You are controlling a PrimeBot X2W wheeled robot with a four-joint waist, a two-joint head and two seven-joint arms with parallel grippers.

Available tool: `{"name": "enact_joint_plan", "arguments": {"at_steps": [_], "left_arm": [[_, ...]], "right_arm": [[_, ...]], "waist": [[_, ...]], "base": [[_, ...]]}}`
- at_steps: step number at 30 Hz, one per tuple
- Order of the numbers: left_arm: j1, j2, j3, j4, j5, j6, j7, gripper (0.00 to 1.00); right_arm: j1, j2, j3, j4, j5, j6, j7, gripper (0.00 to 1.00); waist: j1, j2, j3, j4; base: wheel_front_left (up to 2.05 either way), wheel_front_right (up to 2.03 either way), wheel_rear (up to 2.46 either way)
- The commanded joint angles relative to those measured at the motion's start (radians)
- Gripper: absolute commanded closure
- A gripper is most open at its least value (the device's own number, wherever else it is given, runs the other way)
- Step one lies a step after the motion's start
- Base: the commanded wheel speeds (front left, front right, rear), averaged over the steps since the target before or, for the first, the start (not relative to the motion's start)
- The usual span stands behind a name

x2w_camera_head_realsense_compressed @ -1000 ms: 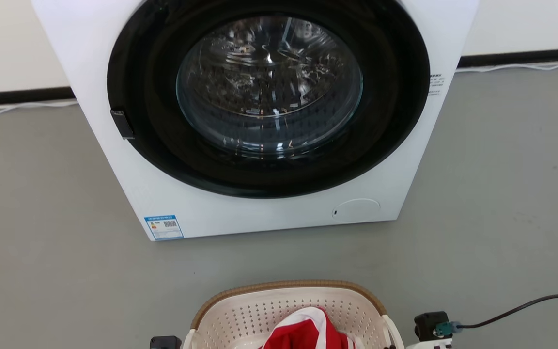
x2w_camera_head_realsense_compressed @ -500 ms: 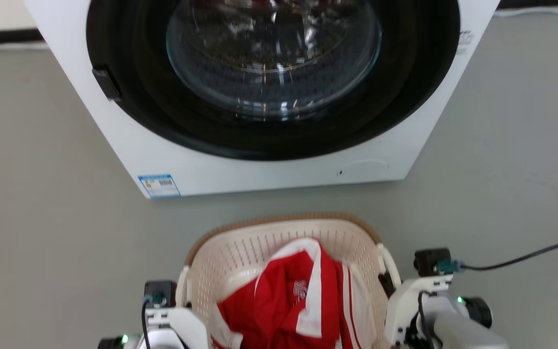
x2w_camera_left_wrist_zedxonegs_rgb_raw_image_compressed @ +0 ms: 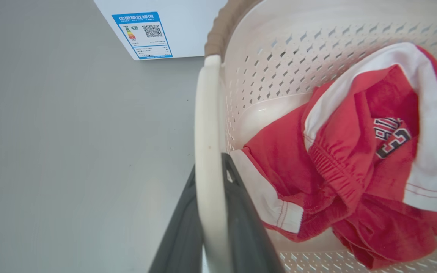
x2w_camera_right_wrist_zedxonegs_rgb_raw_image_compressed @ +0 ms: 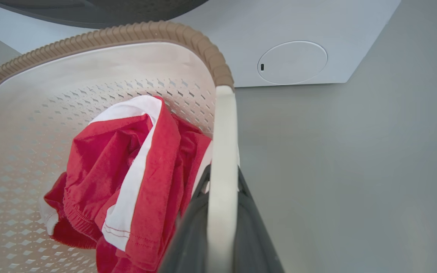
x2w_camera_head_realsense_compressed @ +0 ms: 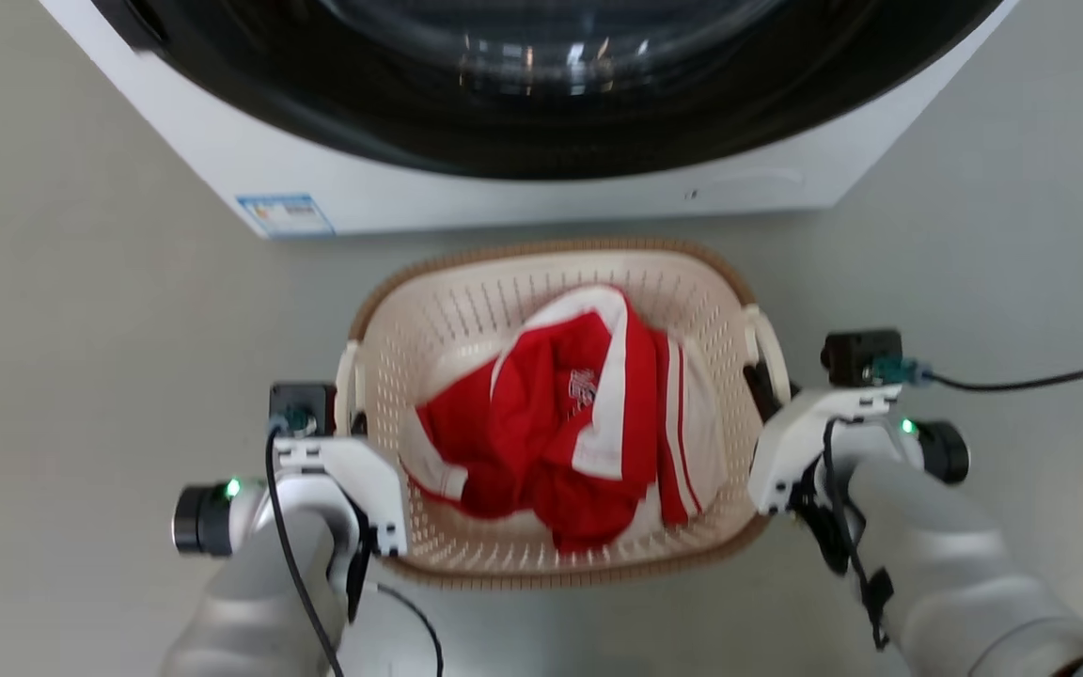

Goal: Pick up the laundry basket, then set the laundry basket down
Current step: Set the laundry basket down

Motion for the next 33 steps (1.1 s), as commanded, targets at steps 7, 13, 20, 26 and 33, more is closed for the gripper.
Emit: {"name": "enact_joint_plan", "arguments": {"at_steps": [7,13,20,26,33], "left_arm": [[-0.118,0.038,0.017,-0.025,0.032,0.018,-0.014,1.00],[-0.192,0.045,0.017,-0.051,0.060,0.032,-0.014,1.00],[-0.230,0.056,0.031,-0.088,0.089,0.046,-0.014,1.00],[-0.247,0.058,0.046,-0.116,0.115,0.053,-0.014,1.00],[-0.264,0.059,0.066,-0.141,0.146,0.058,-0.014,1.00]], "right_arm": [[-0.098,0.004,-0.080,-0.008,-0.100,0.006,-0.037,1.00],[-0.166,0.004,-0.211,-0.008,-0.228,0.006,-0.045,1.00],[-0.201,0.004,-0.303,-0.008,-0.323,0.006,-0.049,1.00],[-0.220,0.004,-0.342,-0.008,-0.369,0.006,-0.050,1.00],[-0.244,0.004,-0.383,-0.008,-0.420,0.006,-0.050,1.00]], "waist": [[0.0000,0.0000,0.194,0.020],[0.0000,0.0000,0.305,0.036],[0.0000,0.0000,0.368,0.040],[0.0000,0.0000,0.397,0.042],[0.0000,0.0000,0.432,0.046]], "base": [[0.00,0.00,0.00],[0.00,0.00,0.00],[0.00,0.00,0.00],[0.00,0.00,0.00],[0.00,0.00,0.00]]}}
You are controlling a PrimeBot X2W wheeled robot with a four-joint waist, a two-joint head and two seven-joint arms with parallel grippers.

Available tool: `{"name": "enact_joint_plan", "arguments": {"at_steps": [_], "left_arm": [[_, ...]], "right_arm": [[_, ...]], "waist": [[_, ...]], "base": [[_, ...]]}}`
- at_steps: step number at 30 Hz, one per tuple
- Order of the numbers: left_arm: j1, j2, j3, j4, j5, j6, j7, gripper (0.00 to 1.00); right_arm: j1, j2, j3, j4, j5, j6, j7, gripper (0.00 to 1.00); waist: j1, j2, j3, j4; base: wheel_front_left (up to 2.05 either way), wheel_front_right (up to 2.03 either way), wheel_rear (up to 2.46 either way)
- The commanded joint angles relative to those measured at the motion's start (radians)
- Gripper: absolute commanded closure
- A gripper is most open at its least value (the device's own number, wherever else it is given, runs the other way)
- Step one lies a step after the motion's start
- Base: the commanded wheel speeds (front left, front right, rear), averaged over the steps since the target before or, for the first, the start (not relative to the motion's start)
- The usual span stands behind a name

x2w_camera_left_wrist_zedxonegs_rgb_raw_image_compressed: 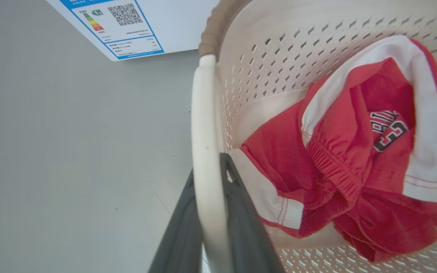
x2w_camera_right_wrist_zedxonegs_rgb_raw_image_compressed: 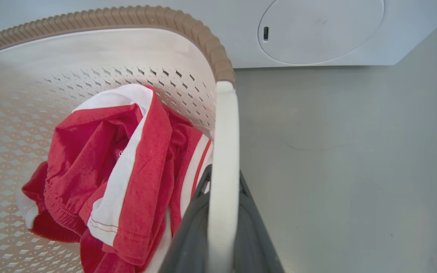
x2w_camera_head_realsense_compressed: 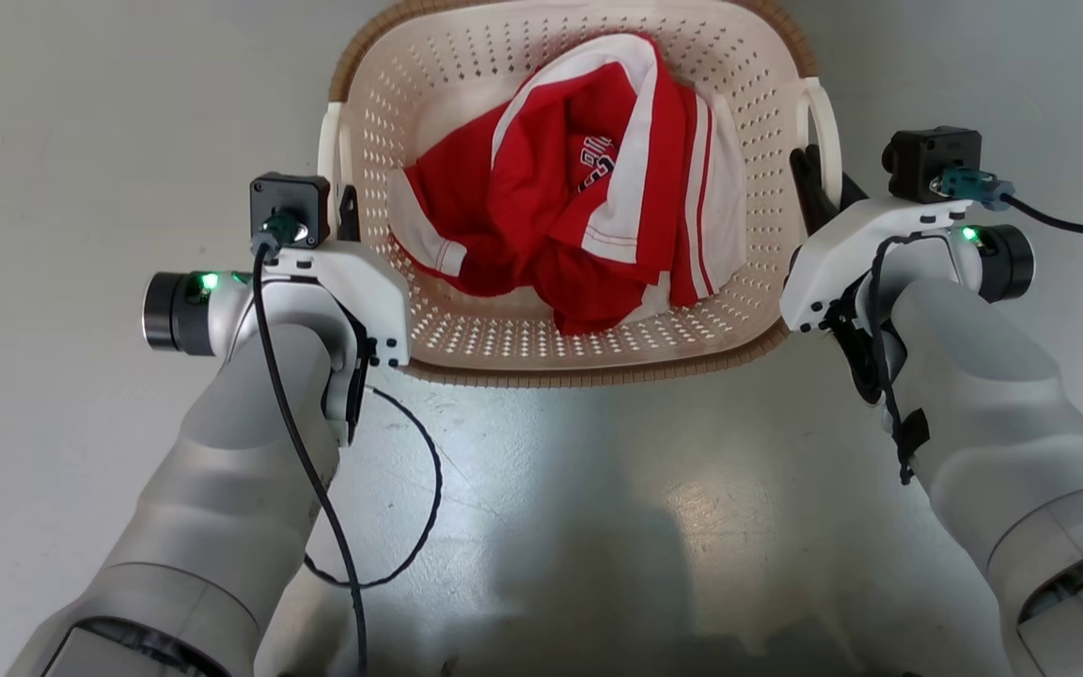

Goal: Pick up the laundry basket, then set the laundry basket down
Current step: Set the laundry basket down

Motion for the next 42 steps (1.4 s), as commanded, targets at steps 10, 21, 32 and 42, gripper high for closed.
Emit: {"name": "enact_joint_plan", "arguments": {"at_steps": [10,21,32,42], "left_arm": [[-0.011,0.027,0.043,-0.025,0.052,0.006,-0.006,1.00],[-0.014,0.026,0.068,-0.021,0.083,0.002,-0.006,1.00],[-0.017,0.021,0.097,-0.004,0.100,0.005,-0.006,0.20],[0.003,0.027,0.131,-0.011,0.111,0.006,-0.006,0.00]], "right_arm": [[0.006,0.020,-0.027,-0.022,-0.060,0.006,-0.019,1.00],[0.018,0.020,-0.040,-0.035,-0.073,0.006,-0.019,1.00],[0.021,0.020,-0.036,-0.038,-0.068,0.006,-0.019,0.00],[0.033,0.020,-0.057,-0.046,-0.084,0.006,-0.019,0.00]], "waist": [[0.0000,0.0000,0.044,0.003],[0.0000,0.0000,0.064,-0.003],[0.0000,0.0000,0.064,-0.005],[0.0000,0.0000,0.020,-0.009]], "base": [[0.00,0.00,0.00],[0.00,0.00,0.00],[0.00,0.00,0.00],[0.00,0.00,0.00]]}}
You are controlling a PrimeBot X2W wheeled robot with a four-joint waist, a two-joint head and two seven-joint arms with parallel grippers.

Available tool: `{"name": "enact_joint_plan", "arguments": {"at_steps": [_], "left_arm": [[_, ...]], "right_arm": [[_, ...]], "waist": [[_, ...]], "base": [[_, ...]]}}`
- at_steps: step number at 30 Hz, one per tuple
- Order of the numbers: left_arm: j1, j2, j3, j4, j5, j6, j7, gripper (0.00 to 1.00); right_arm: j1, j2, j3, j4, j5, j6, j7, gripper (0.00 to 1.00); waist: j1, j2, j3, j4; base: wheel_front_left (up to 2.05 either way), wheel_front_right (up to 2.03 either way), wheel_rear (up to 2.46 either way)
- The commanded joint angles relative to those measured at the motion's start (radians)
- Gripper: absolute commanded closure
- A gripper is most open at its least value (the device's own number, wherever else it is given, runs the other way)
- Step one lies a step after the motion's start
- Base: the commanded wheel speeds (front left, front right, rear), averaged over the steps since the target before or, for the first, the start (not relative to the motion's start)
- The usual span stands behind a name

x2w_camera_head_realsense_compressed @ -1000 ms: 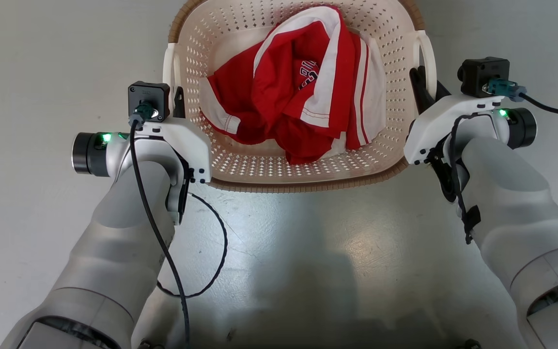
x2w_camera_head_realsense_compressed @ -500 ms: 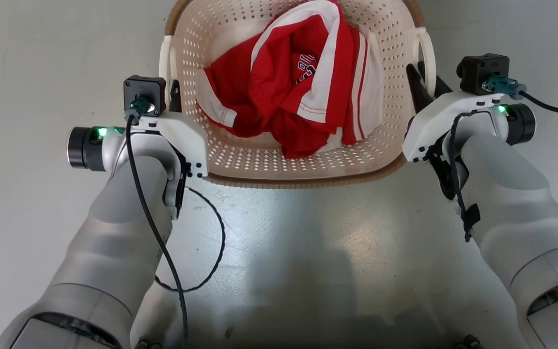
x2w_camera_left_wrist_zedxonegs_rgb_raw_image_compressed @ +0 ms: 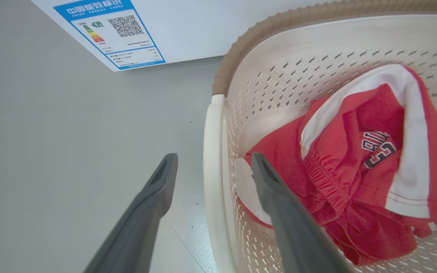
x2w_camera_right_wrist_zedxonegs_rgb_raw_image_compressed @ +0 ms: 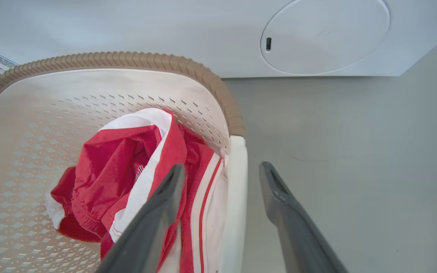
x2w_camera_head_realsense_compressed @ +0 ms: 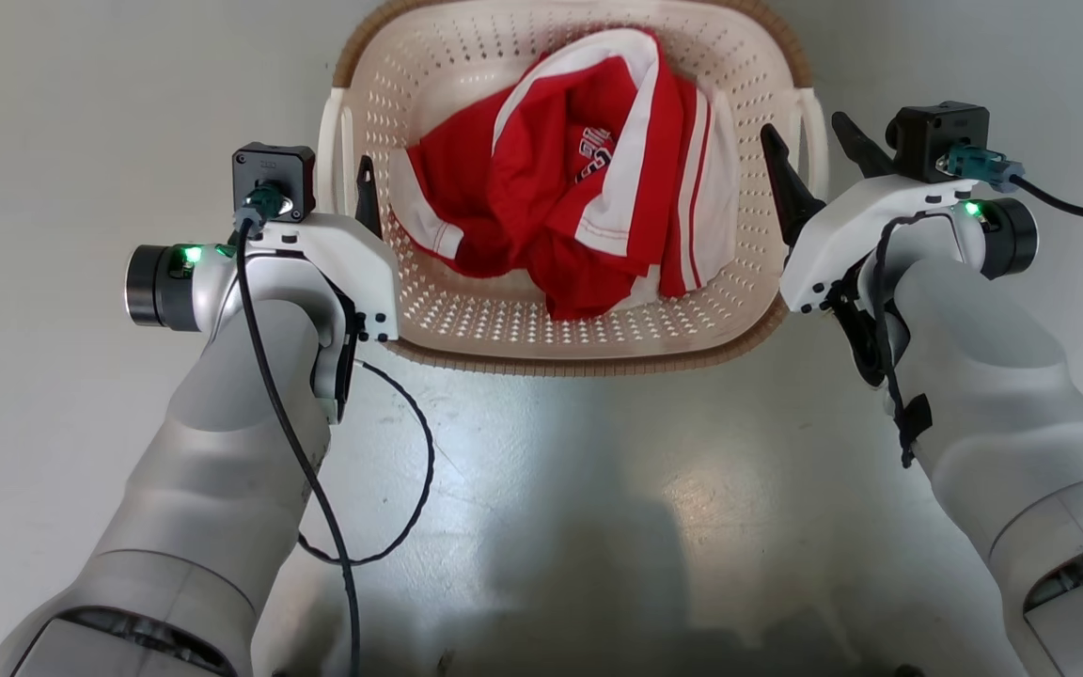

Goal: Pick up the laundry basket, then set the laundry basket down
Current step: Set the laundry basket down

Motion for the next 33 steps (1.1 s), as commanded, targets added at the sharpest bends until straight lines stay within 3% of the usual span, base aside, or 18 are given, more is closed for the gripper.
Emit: {"name": "enact_joint_plan", "arguments": {"at_steps": [1,9,20,33], "left_arm": [[0.034,0.033,0.023,-0.017,0.007,0.006,-0.005,0.00],[0.088,0.042,0.060,-0.089,0.031,0.005,-0.005,0.00],[0.227,0.065,0.143,-0.264,0.093,0.009,-0.005,0.00],[0.558,0.069,0.249,-0.549,0.218,0.003,-0.005,0.00]], "right_arm": [[0.049,0.022,0.002,-0.015,-0.017,0.006,-0.014,0.00],[0.089,0.022,-0.045,-0.060,-0.055,0.006,-0.014,0.00],[0.209,0.022,-0.162,-0.225,-0.146,0.006,-0.014,0.00],[0.536,0.022,-0.227,-0.535,-0.205,0.006,-0.014,0.00]], "waist": [[0.0000,0.0000,-0.014,-0.003],[0.0000,0.0000,-0.103,-0.019],[0.0000,0.0000,-0.260,-0.037],[0.0000,0.0000,-0.542,-0.051]], "base": [[0.00,0.00,0.00],[0.00,0.00,0.00],[0.00,0.00,0.00],[0.00,0.00,0.00]]}}
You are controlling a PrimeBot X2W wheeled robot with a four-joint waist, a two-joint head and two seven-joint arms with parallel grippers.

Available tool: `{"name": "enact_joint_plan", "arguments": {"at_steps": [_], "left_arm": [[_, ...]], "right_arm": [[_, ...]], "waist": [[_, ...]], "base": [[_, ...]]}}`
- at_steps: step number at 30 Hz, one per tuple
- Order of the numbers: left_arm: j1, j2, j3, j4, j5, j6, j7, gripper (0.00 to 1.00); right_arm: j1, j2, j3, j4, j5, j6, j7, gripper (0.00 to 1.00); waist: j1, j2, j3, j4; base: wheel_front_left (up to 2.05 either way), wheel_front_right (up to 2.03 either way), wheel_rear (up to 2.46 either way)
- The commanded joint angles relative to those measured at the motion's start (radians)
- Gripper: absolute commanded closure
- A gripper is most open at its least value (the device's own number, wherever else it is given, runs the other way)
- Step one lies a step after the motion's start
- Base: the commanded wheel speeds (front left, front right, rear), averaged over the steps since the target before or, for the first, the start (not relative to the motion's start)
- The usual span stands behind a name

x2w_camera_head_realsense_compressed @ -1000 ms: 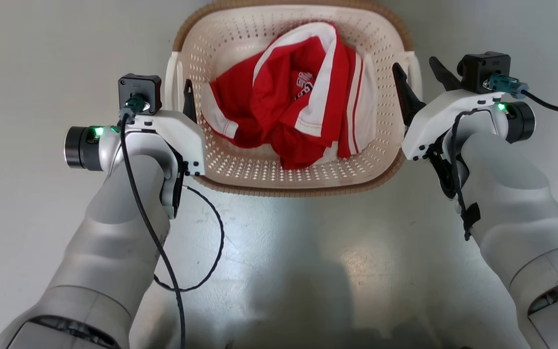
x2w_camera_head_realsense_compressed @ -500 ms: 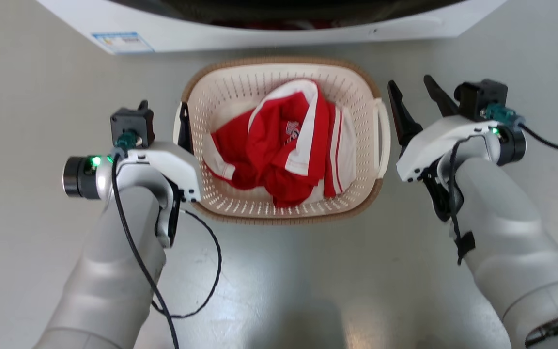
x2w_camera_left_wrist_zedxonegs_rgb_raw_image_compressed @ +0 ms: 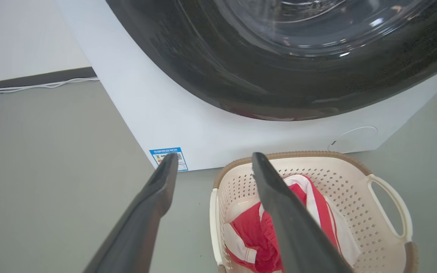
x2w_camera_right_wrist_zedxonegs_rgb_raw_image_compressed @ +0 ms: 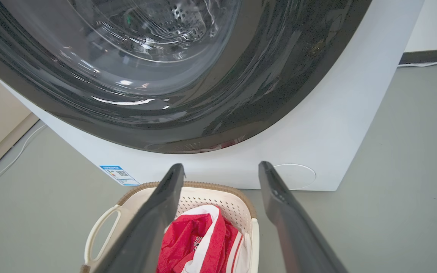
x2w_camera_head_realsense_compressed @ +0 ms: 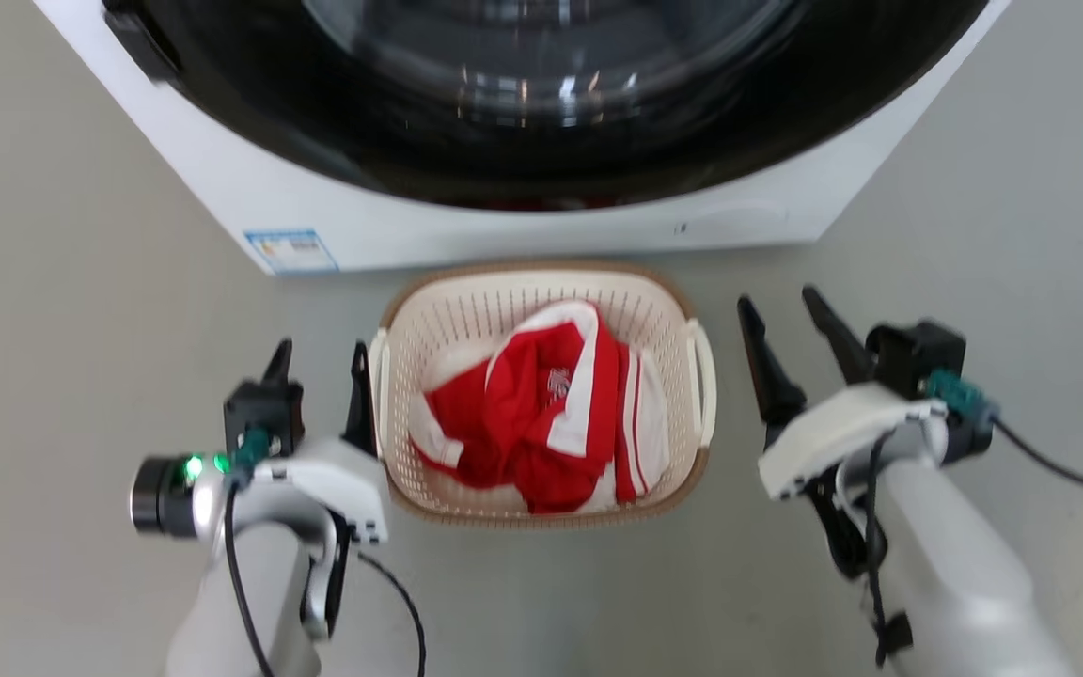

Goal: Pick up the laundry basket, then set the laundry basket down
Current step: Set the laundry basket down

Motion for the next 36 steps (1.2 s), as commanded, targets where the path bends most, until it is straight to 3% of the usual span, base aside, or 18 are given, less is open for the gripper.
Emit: {"name": "enact_joint_plan", "arguments": {"at_steps": [1,18,36], "left_arm": [[0.039,0.025,0.036,-0.051,0.016,0.001,-0.005,0.00],[0.459,0.012,0.131,-0.408,0.079,0.003,-0.005,0.00],[0.652,-0.005,0.157,-0.564,0.076,0.007,-0.005,0.00]], "right_arm": [[0.048,0.015,0.015,-0.047,-0.002,0.006,-0.011,0.00],[0.440,0.015,-0.046,-0.378,0.013,0.006,-0.011,0.00],[0.630,0.015,-0.099,-0.554,-0.015,0.006,-0.011,0.00]], "waist": [[0.0000,0.0000,-0.079,-0.009],[0.0000,0.0000,-0.329,-0.032],[0.0000,0.0000,-0.407,-0.060]], "base": [[0.00,0.00,0.00],[0.00,0.00,0.00],[0.00,0.00,0.00]]}}
